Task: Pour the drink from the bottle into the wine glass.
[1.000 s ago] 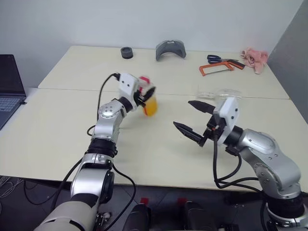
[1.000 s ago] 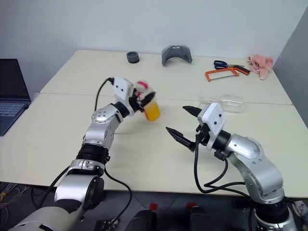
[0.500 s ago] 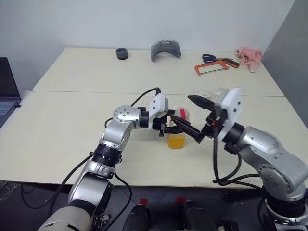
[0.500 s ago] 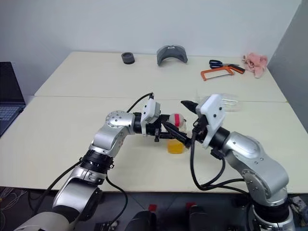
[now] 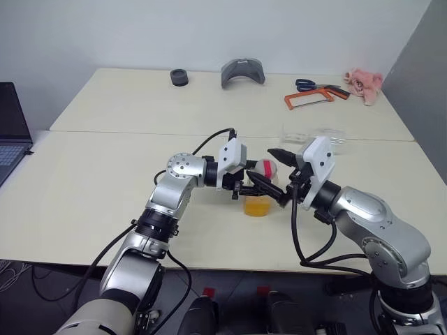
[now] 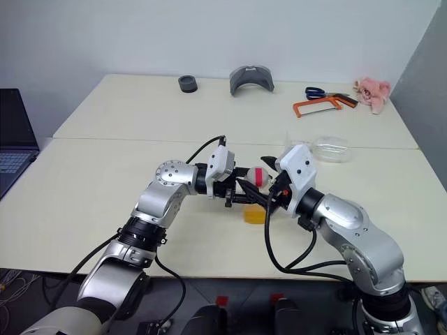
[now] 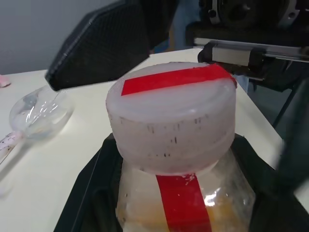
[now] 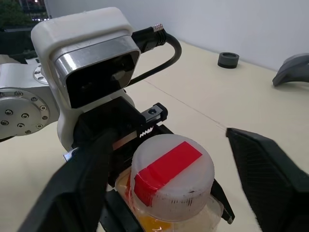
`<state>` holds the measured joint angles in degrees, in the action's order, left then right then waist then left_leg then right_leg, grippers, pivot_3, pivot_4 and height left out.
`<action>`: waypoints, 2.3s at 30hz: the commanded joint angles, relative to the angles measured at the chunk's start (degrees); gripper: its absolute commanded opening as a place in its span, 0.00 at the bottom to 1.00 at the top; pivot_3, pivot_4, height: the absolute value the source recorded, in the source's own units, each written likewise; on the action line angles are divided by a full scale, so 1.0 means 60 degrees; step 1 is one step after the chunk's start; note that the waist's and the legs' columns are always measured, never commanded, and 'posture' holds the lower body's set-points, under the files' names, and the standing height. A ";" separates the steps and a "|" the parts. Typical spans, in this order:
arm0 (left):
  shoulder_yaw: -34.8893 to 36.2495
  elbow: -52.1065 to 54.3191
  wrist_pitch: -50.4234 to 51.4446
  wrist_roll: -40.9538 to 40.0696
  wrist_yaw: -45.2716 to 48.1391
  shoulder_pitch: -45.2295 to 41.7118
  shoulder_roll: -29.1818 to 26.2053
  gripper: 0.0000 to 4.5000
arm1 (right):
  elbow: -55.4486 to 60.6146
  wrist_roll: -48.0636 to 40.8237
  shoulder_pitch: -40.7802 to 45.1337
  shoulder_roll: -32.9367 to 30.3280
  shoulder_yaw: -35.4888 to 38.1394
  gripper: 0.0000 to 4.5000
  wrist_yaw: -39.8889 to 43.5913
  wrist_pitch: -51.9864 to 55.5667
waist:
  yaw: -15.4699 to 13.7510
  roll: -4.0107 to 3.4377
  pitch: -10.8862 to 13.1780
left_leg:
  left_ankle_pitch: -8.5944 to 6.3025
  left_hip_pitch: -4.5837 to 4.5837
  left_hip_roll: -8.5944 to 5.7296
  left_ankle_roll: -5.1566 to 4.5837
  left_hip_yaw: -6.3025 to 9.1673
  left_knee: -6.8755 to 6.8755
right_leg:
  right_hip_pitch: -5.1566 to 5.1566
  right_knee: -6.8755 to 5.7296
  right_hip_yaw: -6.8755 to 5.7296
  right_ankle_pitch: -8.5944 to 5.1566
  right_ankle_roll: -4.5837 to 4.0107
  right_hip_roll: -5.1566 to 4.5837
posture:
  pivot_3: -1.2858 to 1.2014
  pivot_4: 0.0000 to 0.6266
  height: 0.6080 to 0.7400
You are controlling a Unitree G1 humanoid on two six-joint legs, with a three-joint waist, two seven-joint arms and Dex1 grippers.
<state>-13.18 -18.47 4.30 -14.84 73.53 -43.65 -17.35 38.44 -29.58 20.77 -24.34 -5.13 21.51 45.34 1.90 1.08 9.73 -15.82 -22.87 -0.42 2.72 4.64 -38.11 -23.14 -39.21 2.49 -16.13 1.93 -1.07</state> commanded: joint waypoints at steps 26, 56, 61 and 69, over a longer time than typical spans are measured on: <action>0.0186 0.0120 -0.0364 0.0029 -0.0479 -0.0080 0.0019 0.48 | -0.0599 -0.1095 0.0506 -0.2936 0.1500 0.86 0.4443 -0.0871 | -0.0037 -0.0001 0.0002 | 0.0001 -0.0009 0.0012 -0.0006 0.0022 0.0001 | -0.0002 0.0009 -0.0003 0.0000 0.0000 -0.0015 | 0.52 0.24 1.00; 0.0159 -0.0483 -0.0685 0.0157 -0.0541 -0.0352 0.0180 0.48 | 0.0283 0.1854 -0.0984 0.1127 -0.0545 0.42 -0.0852 -0.1699 | -0.0004 -0.0002 0.0001 | 0.0007 0.0005 -0.0006 -0.0009 0.0017 -0.0011 | -0.0004 -0.0032 0.0006 -0.0002 0.0002 -0.0003 | 0.52 0.24 1.00; 0.0089 -0.0488 -0.0646 0.0145 -0.0263 -0.0380 0.0048 0.48 | -0.0856 0.1137 -0.0007 -0.0358 -0.0439 0.42 0.2474 -0.3064 | -0.0002 -0.0003 0.0002 | 0.0007 0.0006 -0.0010 -0.0011 0.0003 -0.0011 | -0.0004 -0.0030 0.0005 -0.0001 0.0002 -0.0003 | 0.52 0.24 1.00; 0.0091 -0.0634 -0.0845 0.0181 0.0248 -0.0534 -0.0149 0.48 | -0.3434 0.0250 0.2755 -0.2541 -0.0994 0.42 0.7147 -0.2785 | 0.0009 -0.0006 0.0005 | 0.0007 0.0006 0.0001 -0.0015 -0.0008 0.0003 | -0.0002 -0.0013 -0.0012 -0.0002 -0.0002 0.0010 | 0.52 0.24 1.00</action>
<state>-13.68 -22.06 -0.96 -13.82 75.37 -45.65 -17.24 15.43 -25.23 36.65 -38.67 -10.07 58.85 27.97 1.95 1.05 9.76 -15.77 -22.85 -0.41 2.63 4.61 -38.08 -23.15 -39.28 2.42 -16.14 1.92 -1.02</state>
